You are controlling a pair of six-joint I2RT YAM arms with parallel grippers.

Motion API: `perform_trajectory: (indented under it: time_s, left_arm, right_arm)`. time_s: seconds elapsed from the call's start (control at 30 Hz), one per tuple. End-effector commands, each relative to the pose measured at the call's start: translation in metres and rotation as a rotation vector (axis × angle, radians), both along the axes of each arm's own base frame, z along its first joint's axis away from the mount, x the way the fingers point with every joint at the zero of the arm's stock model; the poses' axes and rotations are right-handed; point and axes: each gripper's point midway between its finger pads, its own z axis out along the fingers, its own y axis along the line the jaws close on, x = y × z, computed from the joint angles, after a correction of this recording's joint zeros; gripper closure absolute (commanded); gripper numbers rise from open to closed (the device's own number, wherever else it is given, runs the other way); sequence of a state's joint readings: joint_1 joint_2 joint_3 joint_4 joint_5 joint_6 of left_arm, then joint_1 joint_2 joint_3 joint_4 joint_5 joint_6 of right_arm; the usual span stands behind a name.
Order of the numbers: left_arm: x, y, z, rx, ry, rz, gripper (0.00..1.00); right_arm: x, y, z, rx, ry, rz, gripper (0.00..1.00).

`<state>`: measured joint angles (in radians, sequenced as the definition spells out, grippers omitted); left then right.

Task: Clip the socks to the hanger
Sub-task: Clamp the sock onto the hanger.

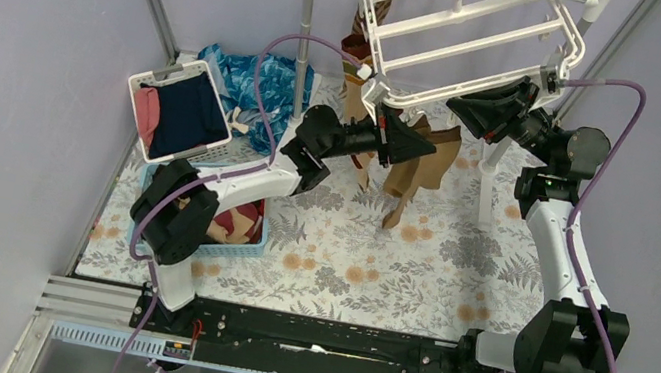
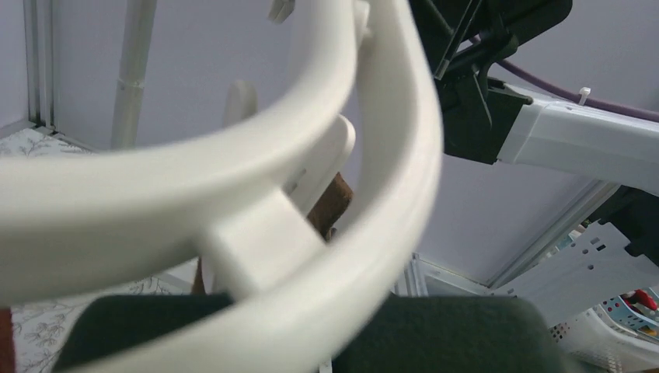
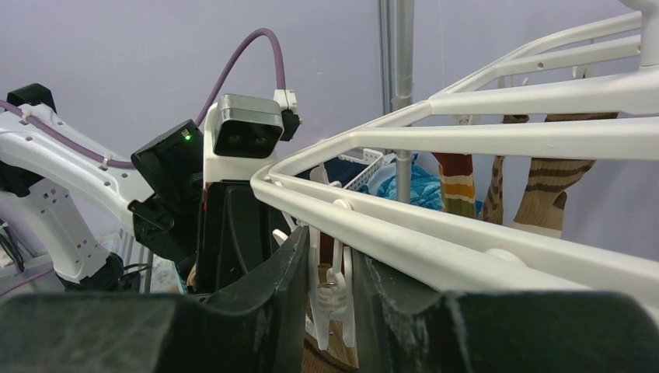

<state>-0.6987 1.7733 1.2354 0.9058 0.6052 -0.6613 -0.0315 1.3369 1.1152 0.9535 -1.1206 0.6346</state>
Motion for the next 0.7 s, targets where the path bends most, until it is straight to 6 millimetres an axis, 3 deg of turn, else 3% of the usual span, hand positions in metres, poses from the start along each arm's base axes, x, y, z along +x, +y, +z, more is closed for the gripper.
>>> perform_trajectory:
  time_s: [0.0, 0.47, 0.67]
  left_arm:
    - [0.005, 0.002, 0.027, -0.064, -0.029, -0.007, 1.0]
    - [0.011, 0.001, 0.038, -0.098, -0.02, 0.009, 1.0]
    - [0.0, 0.002, 0.044, -0.124, -0.03, -0.007, 1.0]
  right_arm:
    - [-0.021, 0.005, 0.025, -0.015, -0.09, 0.044, 0.86]
    - [-0.022, 0.007, 0.023, -0.015, -0.085, 0.055, 0.86]
    - [-0.021, 0.007, 0.022, -0.014, -0.084, 0.055, 0.86]
